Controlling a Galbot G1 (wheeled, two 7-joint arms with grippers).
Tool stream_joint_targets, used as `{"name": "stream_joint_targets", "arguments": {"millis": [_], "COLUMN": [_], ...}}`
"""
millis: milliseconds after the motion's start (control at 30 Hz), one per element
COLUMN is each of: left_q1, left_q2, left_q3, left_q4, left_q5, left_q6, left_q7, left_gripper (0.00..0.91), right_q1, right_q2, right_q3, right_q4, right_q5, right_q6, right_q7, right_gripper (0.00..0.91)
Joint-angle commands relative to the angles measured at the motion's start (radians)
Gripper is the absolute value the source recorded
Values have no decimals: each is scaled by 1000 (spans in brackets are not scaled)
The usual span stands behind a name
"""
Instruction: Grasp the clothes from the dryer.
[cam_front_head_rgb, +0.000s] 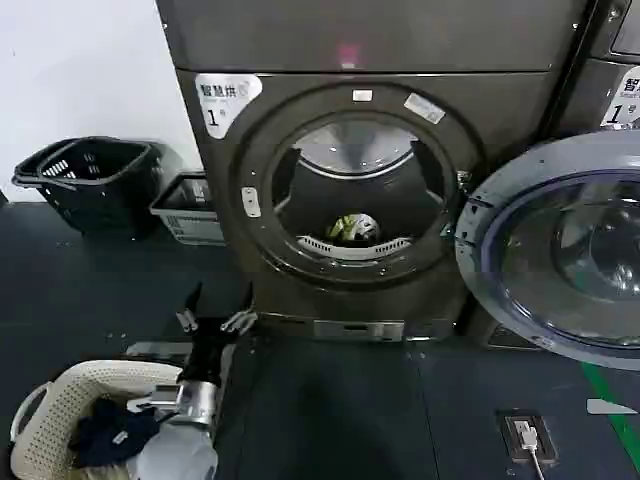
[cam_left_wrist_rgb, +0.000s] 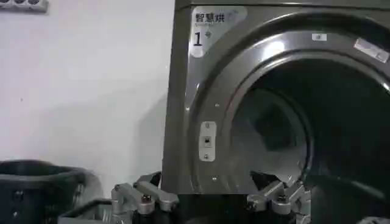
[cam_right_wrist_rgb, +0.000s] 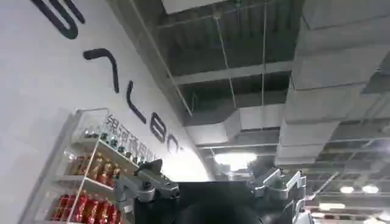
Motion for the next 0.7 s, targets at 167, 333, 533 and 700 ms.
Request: {"name": "stream_joint_targets", "arguments": {"millis": [167,333,533,700], "left_q1": [-15,-24,-34,-58], "left_q2": [-8,-12,3,2], "left_q3": [-1,-23,-53,-54], "left_q4": [-22,-42,-44,-38], "left_q5": [-7,-16,-38,-47], "left_q6": [16,22,26,34], "left_q7": [1,1,-2,-4], "left_gripper": [907,907,907,907], "right_q1": [-5,0,-4,-7], "right_q2": [2,5,9,13], "right_q3": [8,8,17,23], "right_q4": [2,0,-1,-4], "right_q5": [31,39,45,47], "right_q6": [35,42,42,42], "right_q7": [4,7,3,1], "right_gripper": [907,907,907,907]}}
